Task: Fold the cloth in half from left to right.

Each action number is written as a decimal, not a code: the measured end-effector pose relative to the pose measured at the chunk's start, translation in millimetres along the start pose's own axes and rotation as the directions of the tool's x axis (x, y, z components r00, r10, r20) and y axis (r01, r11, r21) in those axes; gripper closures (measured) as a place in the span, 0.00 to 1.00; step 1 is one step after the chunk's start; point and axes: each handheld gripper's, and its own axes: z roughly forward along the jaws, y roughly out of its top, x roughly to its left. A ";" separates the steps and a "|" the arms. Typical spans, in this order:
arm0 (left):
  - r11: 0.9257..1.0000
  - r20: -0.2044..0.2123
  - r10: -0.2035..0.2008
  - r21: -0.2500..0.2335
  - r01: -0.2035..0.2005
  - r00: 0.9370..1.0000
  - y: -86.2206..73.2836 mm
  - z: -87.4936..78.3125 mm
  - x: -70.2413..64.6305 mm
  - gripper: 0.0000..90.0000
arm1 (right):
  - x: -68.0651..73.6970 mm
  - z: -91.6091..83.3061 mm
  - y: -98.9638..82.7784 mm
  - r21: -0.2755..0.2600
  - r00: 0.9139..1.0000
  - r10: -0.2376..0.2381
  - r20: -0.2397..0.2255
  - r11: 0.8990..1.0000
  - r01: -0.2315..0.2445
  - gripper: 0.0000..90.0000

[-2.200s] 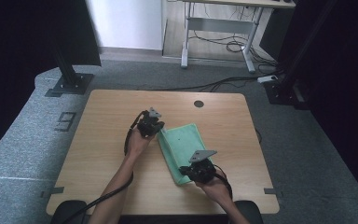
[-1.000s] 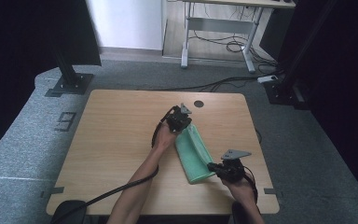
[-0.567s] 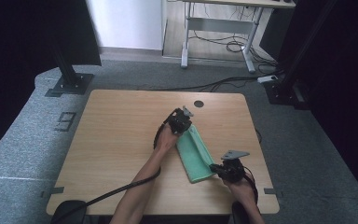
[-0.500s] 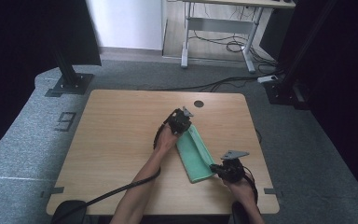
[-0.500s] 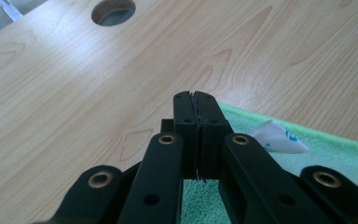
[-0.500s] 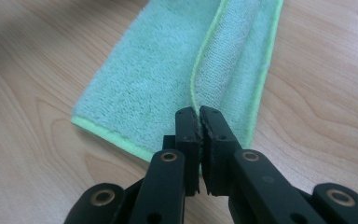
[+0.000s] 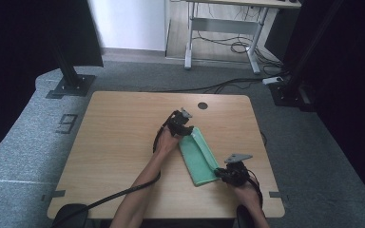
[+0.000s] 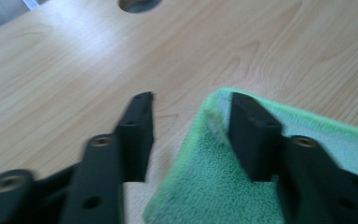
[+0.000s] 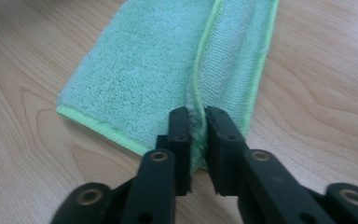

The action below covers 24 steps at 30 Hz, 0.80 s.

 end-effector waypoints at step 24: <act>0.996 0.065 0.076 0.050 -0.079 0.995 -59.0 -28.7 -31.1 0.16 | -26.6 8.0 4.8 0.030 0.992 -0.011 0.129 1.000 0.007 0.53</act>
